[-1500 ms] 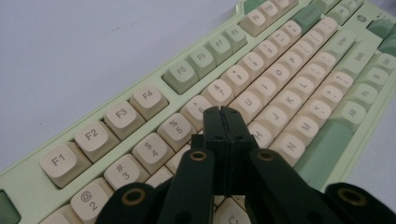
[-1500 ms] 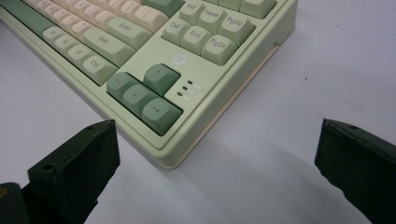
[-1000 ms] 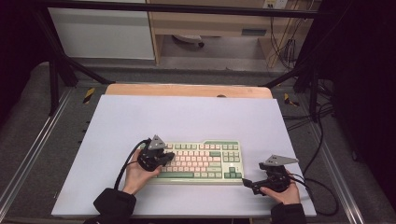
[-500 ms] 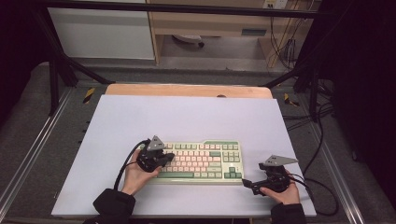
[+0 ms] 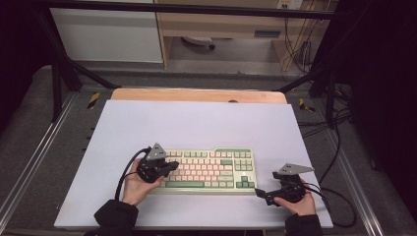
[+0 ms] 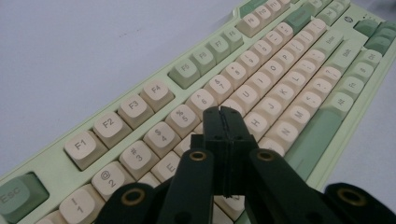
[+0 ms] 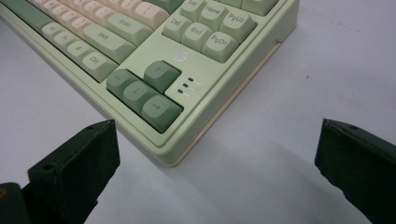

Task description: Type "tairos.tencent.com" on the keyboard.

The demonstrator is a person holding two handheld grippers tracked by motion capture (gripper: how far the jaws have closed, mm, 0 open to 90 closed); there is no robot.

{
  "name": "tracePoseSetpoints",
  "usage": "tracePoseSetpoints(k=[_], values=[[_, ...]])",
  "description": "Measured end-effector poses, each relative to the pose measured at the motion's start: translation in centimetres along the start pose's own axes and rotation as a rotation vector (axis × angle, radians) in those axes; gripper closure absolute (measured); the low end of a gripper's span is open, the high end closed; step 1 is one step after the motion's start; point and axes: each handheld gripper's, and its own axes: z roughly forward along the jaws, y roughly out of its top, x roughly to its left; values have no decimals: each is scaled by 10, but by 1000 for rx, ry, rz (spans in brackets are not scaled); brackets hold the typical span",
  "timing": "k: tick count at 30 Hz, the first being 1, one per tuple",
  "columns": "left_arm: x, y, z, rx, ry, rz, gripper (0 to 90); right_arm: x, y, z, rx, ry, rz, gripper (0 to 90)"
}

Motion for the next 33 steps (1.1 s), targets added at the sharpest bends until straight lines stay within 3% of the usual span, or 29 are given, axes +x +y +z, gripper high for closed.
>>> tracePoseSetpoints(k=[10,18,33], values=[[5,-6,-12,-1,8,-1,897,0,0,-1,2,1,4,4],[14,-16,-24,-6,31,-24,897,0,0,0,3,3,3,4],[24,-35,-27,21,53,-51,897,0,0,0,3,2,4,4]])
